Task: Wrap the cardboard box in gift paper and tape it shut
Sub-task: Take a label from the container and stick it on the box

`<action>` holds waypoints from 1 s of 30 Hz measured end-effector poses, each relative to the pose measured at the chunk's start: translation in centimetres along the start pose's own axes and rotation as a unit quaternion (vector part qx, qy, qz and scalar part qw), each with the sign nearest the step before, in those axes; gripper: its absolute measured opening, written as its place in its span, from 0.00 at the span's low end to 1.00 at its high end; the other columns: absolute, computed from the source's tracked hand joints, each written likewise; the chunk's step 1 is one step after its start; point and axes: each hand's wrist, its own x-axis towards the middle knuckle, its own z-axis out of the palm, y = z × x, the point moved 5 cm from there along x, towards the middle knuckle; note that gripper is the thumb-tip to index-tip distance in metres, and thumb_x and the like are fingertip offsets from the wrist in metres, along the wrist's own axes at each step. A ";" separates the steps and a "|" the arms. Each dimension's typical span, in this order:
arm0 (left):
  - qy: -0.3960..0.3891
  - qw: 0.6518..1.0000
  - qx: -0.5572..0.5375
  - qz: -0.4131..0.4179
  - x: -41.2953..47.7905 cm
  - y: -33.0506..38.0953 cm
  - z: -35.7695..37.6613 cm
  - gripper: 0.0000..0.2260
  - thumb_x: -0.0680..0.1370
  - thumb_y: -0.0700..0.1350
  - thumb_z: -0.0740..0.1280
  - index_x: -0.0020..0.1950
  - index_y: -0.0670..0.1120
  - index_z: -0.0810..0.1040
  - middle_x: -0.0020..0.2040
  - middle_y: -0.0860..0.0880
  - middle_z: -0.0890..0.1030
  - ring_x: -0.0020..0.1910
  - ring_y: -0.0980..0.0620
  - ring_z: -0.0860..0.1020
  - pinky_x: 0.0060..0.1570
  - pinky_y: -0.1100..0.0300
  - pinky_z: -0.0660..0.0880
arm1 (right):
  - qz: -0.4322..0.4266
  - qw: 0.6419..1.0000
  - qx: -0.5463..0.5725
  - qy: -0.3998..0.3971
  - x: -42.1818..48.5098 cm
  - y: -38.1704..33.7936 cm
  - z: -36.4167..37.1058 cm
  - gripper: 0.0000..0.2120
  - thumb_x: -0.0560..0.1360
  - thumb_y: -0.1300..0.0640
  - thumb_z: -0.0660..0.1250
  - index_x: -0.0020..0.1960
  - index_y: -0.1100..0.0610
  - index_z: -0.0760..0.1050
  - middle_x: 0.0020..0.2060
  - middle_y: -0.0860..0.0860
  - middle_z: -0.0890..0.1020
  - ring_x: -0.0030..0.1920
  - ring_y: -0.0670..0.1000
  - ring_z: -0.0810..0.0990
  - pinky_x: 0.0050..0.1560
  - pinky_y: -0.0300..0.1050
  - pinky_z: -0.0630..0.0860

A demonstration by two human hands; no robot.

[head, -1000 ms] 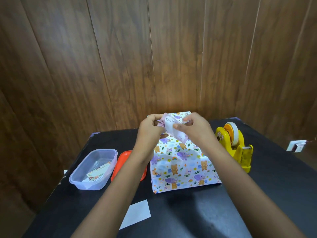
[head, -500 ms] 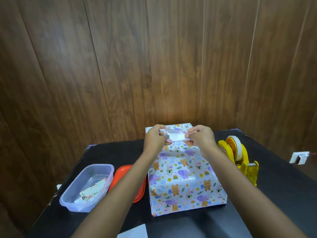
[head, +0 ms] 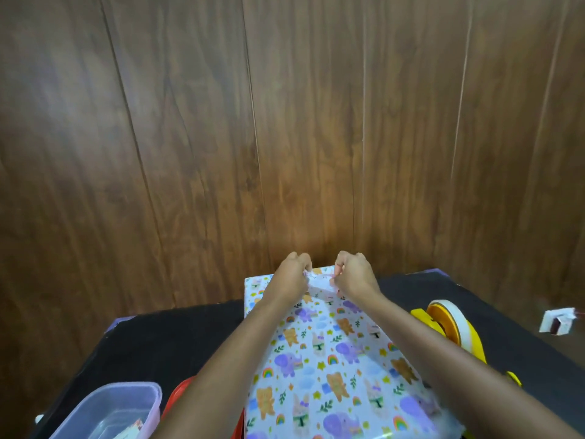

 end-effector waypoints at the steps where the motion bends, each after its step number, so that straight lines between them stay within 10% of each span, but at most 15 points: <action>1: -0.003 1.000 0.001 -0.001 0.3 -0.3 0.2 0.11 0.74 0.29 0.57 0.49 0.40 0.75 0.44 0.48 0.67 0.42 0.46 0.74 0.43 0.48 0.77 | 0.000 1.000 -0.005 -0.008 0.3 0.0 0.4 0.14 0.75 0.69 0.61 0.35 0.54 0.68 0.50 0.54 0.69 0.44 0.60 0.81 0.48 0.53 0.79; 18: 0.017 0.987 0.154 0.043 1.7 -1.6 2.2 0.08 0.78 0.40 0.60 0.52 0.44 0.78 0.50 0.51 0.74 0.52 0.50 0.71 0.39 0.58 0.67 | 0.018 0.991 -0.128 -0.027 1.9 0.1 1.6 0.06 0.77 0.69 0.58 0.48 0.60 0.72 0.58 0.57 0.70 0.42 0.53 0.72 0.41 0.44 0.68; 30: -0.006 0.956 0.288 0.051 0.6 -3.2 2.2 0.16 0.83 0.51 0.53 0.66 0.55 0.74 0.74 0.54 0.64 0.73 0.50 0.57 0.65 0.51 0.58 | 0.030 0.954 -0.298 -0.028 1.1 -0.2 1.4 0.13 0.77 0.61 0.61 0.61 0.58 0.74 0.58 0.54 0.71 0.55 0.55 0.76 0.43 0.45 0.68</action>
